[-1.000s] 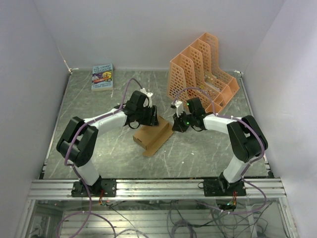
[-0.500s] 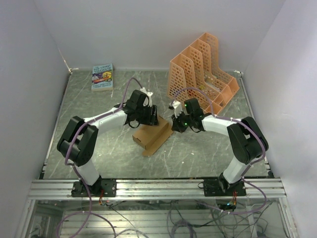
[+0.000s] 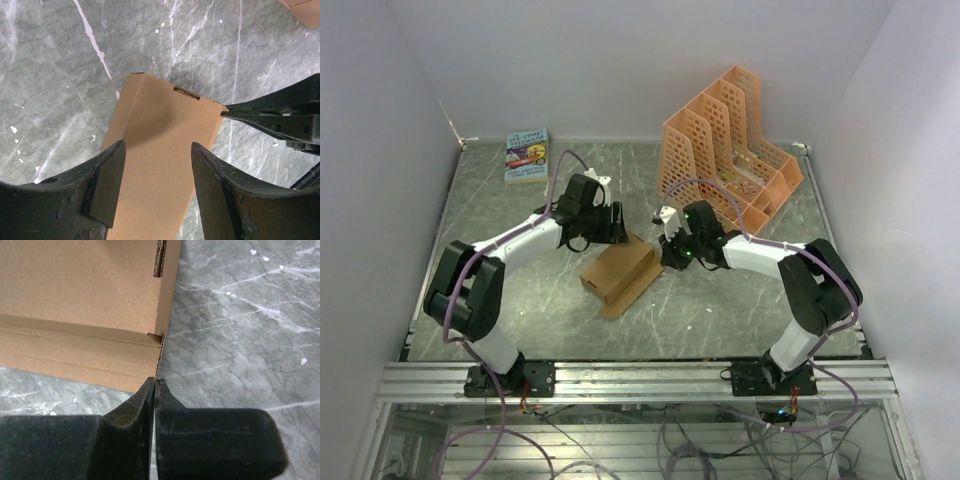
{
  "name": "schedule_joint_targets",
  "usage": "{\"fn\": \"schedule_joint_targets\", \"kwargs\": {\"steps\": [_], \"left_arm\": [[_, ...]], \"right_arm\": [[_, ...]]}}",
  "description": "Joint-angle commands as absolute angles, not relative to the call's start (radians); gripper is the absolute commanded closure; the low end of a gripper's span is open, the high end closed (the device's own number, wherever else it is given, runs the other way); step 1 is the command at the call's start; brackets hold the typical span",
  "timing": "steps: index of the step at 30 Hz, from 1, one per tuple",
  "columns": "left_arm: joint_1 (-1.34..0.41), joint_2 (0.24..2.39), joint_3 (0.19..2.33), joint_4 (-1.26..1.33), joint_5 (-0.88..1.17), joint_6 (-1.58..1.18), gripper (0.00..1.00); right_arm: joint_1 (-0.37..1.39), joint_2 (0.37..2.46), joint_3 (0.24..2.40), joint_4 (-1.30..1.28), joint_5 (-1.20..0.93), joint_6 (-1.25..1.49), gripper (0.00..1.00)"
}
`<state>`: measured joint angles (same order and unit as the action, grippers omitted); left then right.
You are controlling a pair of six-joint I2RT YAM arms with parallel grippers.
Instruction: Fold the paper box
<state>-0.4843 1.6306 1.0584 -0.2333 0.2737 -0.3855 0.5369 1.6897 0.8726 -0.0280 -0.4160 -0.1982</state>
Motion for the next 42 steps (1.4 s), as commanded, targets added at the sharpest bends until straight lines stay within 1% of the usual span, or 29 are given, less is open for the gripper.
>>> {"fn": "schedule_joint_targets", "kwargs": {"steps": [1,5,9,10,11,15,16,19,22,25,27,30,33,37,42], "left_arm": [[-0.487,1.569,1.061,-0.235,0.283,-0.385,0.34],[-0.529,1.398,0.979,-0.185,0.262,-0.379,0.32],[-0.662,1.234,0.842,-0.108,0.062,-0.330,0.31],[-0.696,1.200,0.797,-0.071,0.006,-0.319,0.19],[-0.720,1.171,0.754,-0.036,-0.044,-0.306,0.15],[-0.744,1.106,0.648,0.019,-0.162,-0.236,0.12],[-0.744,1.091,0.629,0.041,-0.178,-0.196,0.00],[-0.744,1.068,0.588,0.099,-0.152,-0.013,0.01],[-0.736,1.074,0.598,0.121,-0.126,0.125,0.05],[-0.704,1.115,0.613,0.125,0.050,0.197,0.05],[-0.702,1.155,0.620,0.129,0.130,0.231,0.05],[-0.707,1.216,0.648,0.097,0.186,0.305,0.05],[-0.708,1.215,0.664,0.085,0.220,0.389,0.05],[-0.714,1.211,0.691,0.065,0.203,0.388,0.05],[-0.769,1.221,0.635,0.097,0.110,0.363,0.05]], "right_arm": [[0.559,1.663,0.877,-0.034,-0.380,-0.192,1.00],[0.564,1.668,0.885,-0.030,-0.375,-0.167,1.00],[0.570,1.652,0.871,-0.006,-0.396,-0.138,1.00],[0.571,1.644,0.862,0.005,-0.401,-0.127,1.00],[0.571,1.639,0.855,0.014,-0.406,-0.116,1.00],[0.571,1.637,0.837,0.030,-0.435,-0.075,1.00],[0.571,1.634,0.830,0.043,-0.441,-0.064,1.00],[0.572,1.614,0.794,0.085,-0.446,-0.056,1.00],[0.579,1.593,0.762,0.123,-0.429,-0.059,1.00],[0.583,1.583,0.732,0.157,-0.412,-0.045,1.00],[0.588,1.569,0.704,0.182,-0.401,-0.028,1.00],[0.611,1.545,0.676,0.211,-0.362,-0.013,1.00],[0.643,1.552,0.668,0.218,-0.324,-0.001,1.00],[0.683,1.555,0.661,0.208,-0.258,0.027,1.00],[0.711,1.560,0.664,0.207,-0.214,0.035,1.00]]}}
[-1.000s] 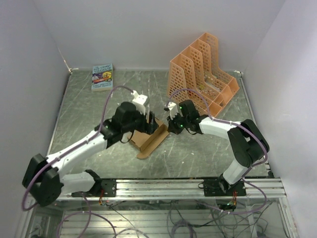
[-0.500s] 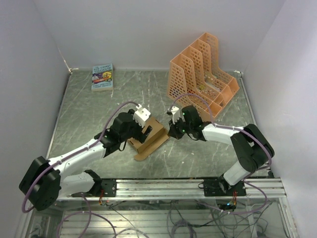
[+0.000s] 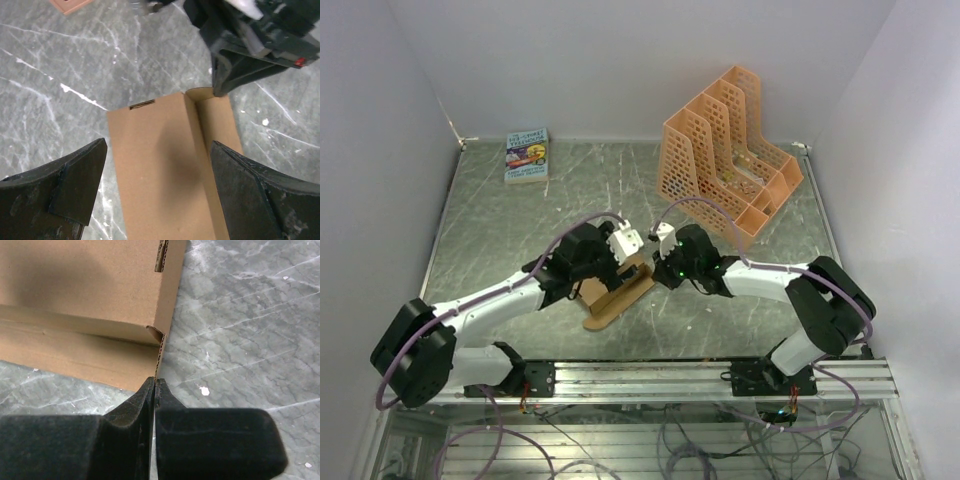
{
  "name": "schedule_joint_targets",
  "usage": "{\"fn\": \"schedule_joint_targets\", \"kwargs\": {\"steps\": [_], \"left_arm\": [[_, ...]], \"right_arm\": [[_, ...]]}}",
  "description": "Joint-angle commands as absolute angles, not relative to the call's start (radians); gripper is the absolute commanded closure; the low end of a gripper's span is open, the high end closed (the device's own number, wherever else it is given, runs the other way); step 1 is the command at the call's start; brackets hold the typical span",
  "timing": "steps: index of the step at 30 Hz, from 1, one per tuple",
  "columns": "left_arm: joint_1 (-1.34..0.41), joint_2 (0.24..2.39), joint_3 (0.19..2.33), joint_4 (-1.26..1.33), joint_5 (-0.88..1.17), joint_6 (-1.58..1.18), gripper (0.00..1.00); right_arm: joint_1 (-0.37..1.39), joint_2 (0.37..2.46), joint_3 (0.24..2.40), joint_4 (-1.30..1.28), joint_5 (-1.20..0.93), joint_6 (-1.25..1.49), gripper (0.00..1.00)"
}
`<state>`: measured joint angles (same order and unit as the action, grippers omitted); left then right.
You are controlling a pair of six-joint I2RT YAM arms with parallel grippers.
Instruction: Fold the paper box
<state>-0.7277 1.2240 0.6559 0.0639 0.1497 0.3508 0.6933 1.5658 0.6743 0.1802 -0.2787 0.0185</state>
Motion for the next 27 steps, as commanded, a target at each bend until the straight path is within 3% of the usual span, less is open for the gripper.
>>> {"fn": "schedule_joint_targets", "kwargs": {"steps": [1,13,27], "left_arm": [[-0.778,1.227,0.632,0.097,0.089,0.355,0.05],[-0.882,1.259,0.591,0.109,-0.199,0.331,0.05],[-0.886,1.308,0.589,0.081,-0.250,0.354,0.02]], "right_arm": [[0.715,1.564,0.665,0.205,-0.210,0.035,1.00],[0.715,1.565,0.664,0.210,-0.216,0.062,1.00],[0.711,1.555,0.660,0.213,-0.237,0.065,1.00]]}}
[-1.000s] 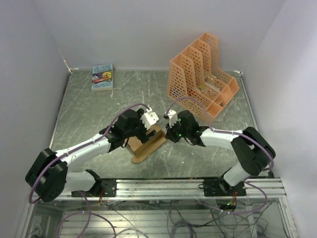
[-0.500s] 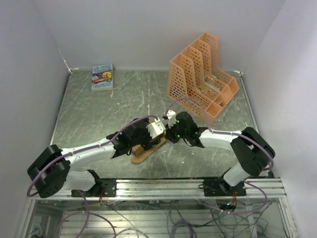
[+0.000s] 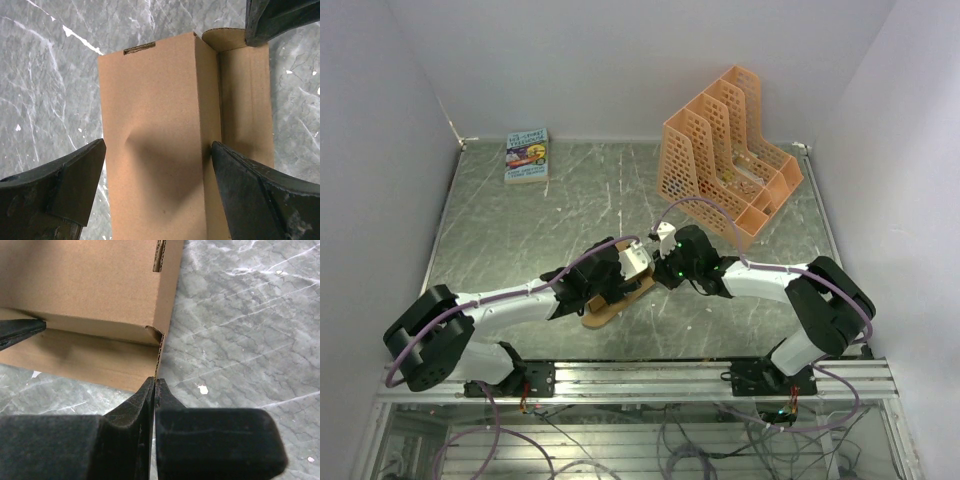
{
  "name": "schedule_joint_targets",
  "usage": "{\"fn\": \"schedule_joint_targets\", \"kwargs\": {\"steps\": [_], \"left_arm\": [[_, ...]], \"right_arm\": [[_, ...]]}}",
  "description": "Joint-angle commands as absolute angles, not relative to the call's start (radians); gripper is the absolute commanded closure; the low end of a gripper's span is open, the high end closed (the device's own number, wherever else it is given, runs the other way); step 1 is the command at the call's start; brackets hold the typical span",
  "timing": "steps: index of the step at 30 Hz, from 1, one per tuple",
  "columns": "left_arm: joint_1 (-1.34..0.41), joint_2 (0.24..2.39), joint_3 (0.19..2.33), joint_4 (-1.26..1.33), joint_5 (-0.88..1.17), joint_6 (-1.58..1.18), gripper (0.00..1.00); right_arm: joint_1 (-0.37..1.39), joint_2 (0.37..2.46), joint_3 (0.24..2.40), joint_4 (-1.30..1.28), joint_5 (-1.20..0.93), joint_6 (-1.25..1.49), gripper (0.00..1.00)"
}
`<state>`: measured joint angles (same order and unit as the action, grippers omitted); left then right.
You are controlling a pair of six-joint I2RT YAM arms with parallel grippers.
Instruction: Fold the paper box
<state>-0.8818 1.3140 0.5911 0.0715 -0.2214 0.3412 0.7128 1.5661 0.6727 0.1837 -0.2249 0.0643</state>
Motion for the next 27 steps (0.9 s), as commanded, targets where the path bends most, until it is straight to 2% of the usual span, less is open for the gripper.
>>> {"fn": "schedule_joint_targets", "kwargs": {"steps": [1,12,27], "left_arm": [[-0.886,1.303,0.589,0.075,-0.251,0.353,0.03],[-0.872,1.283,0.596,0.058,-0.230,0.335,0.08],[-0.826,1.295,0.611,0.020,-0.213,0.320,0.09]], "right_arm": [[0.710,1.555,0.659,0.214,-0.240,0.064,1.00],[0.703,1.546,0.650,0.221,-0.251,0.045,1.00],[0.631,1.579,0.640,0.211,-0.324,0.058,1.00]]}}
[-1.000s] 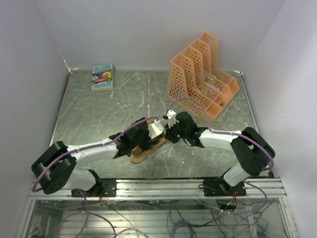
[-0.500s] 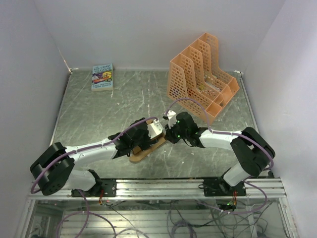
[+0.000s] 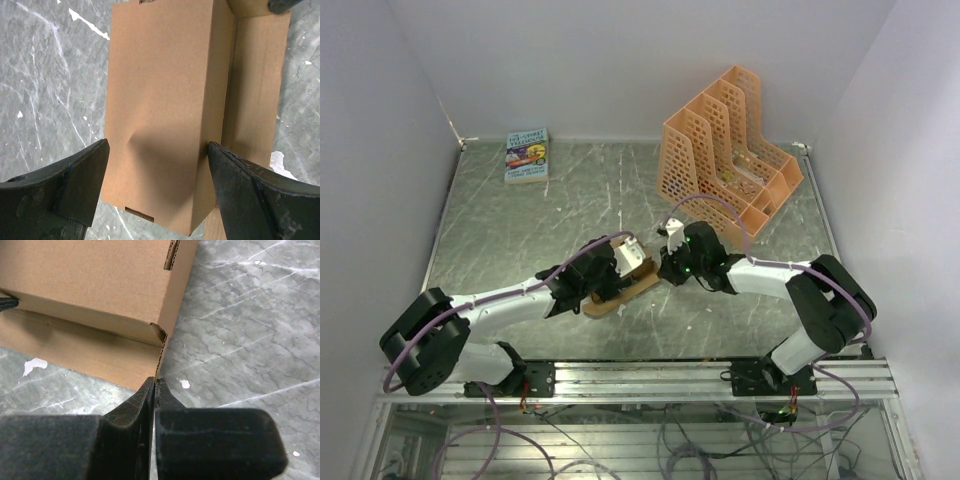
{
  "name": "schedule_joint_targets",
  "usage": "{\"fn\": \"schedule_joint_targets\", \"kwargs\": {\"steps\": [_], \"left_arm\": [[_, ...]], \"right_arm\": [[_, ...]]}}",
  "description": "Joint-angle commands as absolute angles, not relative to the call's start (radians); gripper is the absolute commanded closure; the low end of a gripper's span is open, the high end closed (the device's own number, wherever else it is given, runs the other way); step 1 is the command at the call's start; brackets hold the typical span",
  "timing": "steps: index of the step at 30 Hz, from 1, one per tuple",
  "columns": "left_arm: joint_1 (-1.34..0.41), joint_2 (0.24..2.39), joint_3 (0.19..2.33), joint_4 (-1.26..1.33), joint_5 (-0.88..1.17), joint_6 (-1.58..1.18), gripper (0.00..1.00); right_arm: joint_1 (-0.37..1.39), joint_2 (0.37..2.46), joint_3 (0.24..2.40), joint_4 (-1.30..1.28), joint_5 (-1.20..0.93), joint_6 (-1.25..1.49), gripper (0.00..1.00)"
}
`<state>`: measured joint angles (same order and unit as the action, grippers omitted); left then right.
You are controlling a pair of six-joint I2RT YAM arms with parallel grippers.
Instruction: Fold the paper box
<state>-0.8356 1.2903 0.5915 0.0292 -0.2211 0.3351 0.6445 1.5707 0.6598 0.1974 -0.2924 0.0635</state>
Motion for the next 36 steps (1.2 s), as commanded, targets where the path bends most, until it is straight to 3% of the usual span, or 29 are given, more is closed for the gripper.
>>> {"fn": "schedule_joint_targets", "kwargs": {"steps": [1,11,27,31,36], "left_arm": [[-0.824,1.304,0.616,0.024,-0.210,0.315,0.10],[-0.805,1.304,0.625,0.053,-0.157,0.284,0.11],[-0.805,1.323,0.661,0.050,-0.112,0.306,0.11],[-0.807,1.335,0.683,0.040,-0.106,0.315,0.12],[-0.806,1.356,0.701,0.034,-0.100,0.317,0.12]], "right_arm": [[0.630,1.575,0.638,0.214,-0.328,0.058,1.00],[0.625,1.594,0.651,0.204,-0.318,0.062,0.99],[0.527,1.620,0.651,0.290,-0.417,0.113,0.70],[0.502,1.645,0.655,0.318,-0.468,0.141,0.70],[0.498,1.673,0.664,0.339,-0.476,0.161,0.78]]}}
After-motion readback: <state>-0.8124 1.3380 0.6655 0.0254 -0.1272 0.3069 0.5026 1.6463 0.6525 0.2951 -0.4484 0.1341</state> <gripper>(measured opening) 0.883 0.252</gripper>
